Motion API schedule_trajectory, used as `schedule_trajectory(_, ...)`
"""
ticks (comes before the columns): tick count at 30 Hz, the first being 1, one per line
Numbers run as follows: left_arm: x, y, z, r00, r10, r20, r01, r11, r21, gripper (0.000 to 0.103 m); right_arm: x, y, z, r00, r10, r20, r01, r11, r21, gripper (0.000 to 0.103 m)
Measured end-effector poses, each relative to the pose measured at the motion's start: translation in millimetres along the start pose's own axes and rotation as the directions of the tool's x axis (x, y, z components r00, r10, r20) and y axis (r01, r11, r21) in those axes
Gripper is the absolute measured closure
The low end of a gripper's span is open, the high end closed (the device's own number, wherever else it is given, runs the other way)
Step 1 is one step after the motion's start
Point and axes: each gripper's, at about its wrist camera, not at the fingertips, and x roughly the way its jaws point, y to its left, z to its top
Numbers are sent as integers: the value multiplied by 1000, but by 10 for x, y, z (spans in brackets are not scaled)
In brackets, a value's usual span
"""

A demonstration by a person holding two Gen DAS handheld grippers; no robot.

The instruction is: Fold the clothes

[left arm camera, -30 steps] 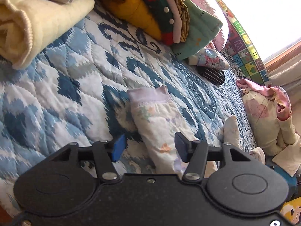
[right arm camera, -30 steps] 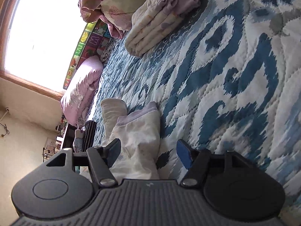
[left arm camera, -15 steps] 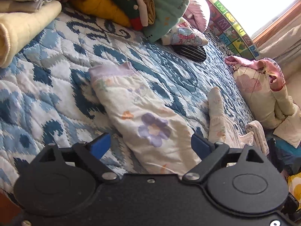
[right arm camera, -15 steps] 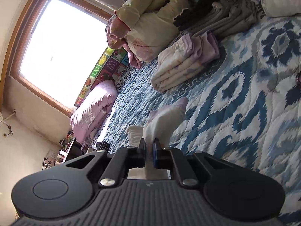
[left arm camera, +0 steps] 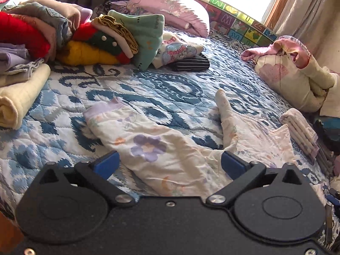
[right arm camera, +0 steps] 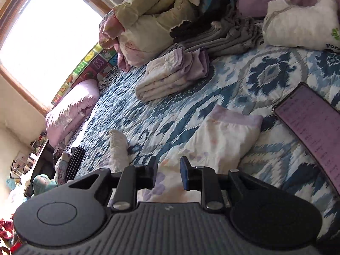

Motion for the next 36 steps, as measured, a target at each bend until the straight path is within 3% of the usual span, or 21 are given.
schedule_trajectory(2, 66, -143, -16, 998, 7, -65, -1, 997, 84, 0, 165, 195, -104, 996, 59, -63, -63, 997, -54, 77)
schedule_trajectory(5, 168, -381, -112, 993, 91, -74, -72, 971, 228, 0, 377, 396, -210, 987, 96, -132, -106, 992, -69, 77)
schedule_trajectory(9, 333, -577, -109, 995, 67, -70, -39, 939, 341, 0, 596, 612, -212, 978, 98, -184, -115, 989, -88, 65)
schedule_trajectory(11, 449, -672, -23, 997, 21, -72, 6, 935, 355, 0, 701, 732, -165, 975, 99, -197, -122, 986, -111, 52)
schedule_trajectory(14, 677, -807, 152, 997, -45, -62, 63, 938, 341, 1, 879, 912, -47, 976, 85, -201, -119, 979, -164, 51)
schedule_trajectory(16, 927, -887, 302, 998, -28, -64, 47, 946, 321, 2, 1044, 1030, 47, 979, 65, -194, -106, 972, -211, 51)
schedule_trajectory(18, 1201, -927, 435, 996, -36, -83, 60, 952, 300, 10, 1247, 1122, 132, 979, 41, -201, -90, 966, -242, 51)
schedule_trajectory(20, 1467, -949, 540, 992, -52, -119, 83, 958, 275, 29, 1468, 1181, 200, 976, 23, -217, -82, 961, -266, 51)
schedule_trajectory(23, 1815, -963, 622, 985, -88, -149, 125, 958, 258, 43, 1770, 1241, 233, 970, -6, -242, -73, 946, -317, 51)
schedule_trajectory(24, 1906, -958, 627, 982, -103, -160, 142, 956, 256, 55, 1895, 1243, 227, 965, -23, -262, -70, 938, -341, 52)
schedule_trajectory(25, 2010, -935, 629, 976, -115, -183, 158, 957, 243, 71, 1991, 1214, 221, 954, -31, -297, -79, 934, -349, 67)
schedule_trajectory(26, 2118, -882, 627, 967, -134, -217, 180, 961, 209, 81, 2088, 1179, 214, 942, -39, -333, -87, 931, -355, 87)
schedule_trajectory(28, 2206, -739, 659, 938, -240, -251, 271, 958, 97, 94, 2211, 1018, 199, 925, -19, -378, -104, 947, -304, 92)
schedule_trajectory(29, 2183, -646, 697, 912, -329, -243, 342, 940, 11, 94, 2190, 905, 228, 918, 62, -392, -162, 960, -227, 92)
schedule_trajectory(30, 2164, -515, 721, 870, -445, -212, 434, 896, -96, 94, 2165, 791, 259, 906, 147, -397, -220, 965, -145, 92)
schedule_trajectory(31, 2150, -372, 738, 813, -559, -162, 527, 826, -202, 94, 2100, 664, 316, 888, 266, -375, -299, 954, -29, 93)
schedule_trajectory(32, 2136, -229, 755, 745, -659, -100, 609, 734, -300, 94, 2048, 546, 363, 864, 371, -340, -369, 927, 71, 93)
schedule_trajectory(33, 2205, -124, 740, 754, -648, -113, 579, 735, -353, 93, 2023, 407, 397, 828, 475, -300, -444, 880, 167, 93)
schedule_trajectory(34, 2305, -33, 713, 787, -597, -158, 506, 770, -388, 93, 2051, 322, 398, 821, 489, -297, -446, 872, 201, 93)
schedule_trajectory(35, 2397, 26, 674, 818, -532, -219, 422, 813, -400, 85, 2137, 215, 378, 840, 429, -331, -376, 902, 214, 92)
schedule_trajectory(36, 2411, 49, 657, 826, -514, -234, 402, 826, -395, 87, 2197, 153, 354, 858, 361, -366, -305, 930, 205, 89)
